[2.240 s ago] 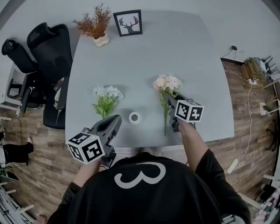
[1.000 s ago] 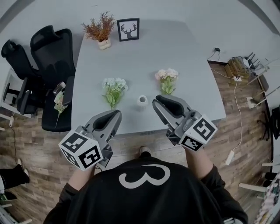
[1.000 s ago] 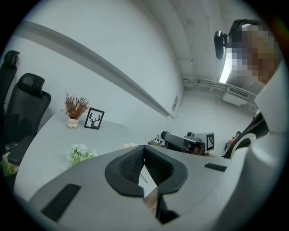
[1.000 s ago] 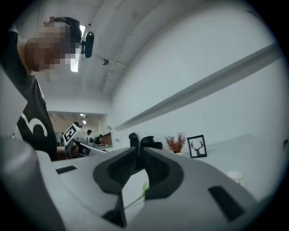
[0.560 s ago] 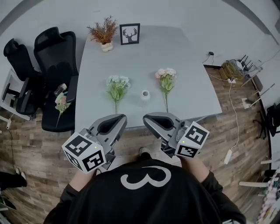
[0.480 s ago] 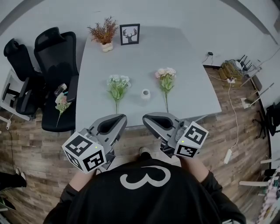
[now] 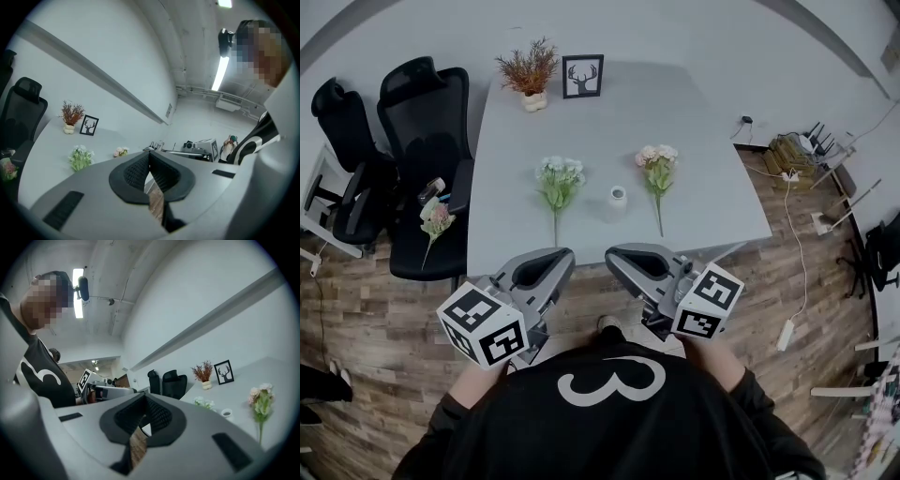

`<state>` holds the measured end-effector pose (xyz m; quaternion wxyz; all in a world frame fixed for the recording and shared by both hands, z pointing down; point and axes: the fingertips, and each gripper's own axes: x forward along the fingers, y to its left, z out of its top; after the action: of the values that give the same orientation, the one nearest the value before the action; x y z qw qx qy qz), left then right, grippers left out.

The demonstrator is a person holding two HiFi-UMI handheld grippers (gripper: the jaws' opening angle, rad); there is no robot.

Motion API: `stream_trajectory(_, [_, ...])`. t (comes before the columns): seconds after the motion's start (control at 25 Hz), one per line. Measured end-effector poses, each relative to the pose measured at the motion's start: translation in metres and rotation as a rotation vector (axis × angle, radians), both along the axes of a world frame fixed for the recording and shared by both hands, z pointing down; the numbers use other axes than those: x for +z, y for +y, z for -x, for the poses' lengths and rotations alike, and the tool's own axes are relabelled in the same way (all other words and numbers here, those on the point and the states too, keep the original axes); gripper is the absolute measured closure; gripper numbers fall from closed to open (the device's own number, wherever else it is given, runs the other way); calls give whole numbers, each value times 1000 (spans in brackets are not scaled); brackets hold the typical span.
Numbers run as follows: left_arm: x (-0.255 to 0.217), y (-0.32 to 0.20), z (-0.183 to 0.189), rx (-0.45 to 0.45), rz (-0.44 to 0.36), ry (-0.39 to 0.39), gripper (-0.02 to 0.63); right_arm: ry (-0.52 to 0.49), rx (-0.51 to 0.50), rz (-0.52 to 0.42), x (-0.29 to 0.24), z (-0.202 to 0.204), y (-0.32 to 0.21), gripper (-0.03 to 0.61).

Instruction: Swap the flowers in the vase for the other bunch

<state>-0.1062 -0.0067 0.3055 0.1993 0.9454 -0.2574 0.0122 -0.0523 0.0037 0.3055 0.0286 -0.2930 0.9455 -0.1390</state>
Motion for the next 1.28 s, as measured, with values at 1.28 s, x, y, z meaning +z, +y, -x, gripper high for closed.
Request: stream_trajectory(1.28, [48, -102, -47, -47, 124, -68, 603, -18, 69, 117, 44, -76, -108, 569])
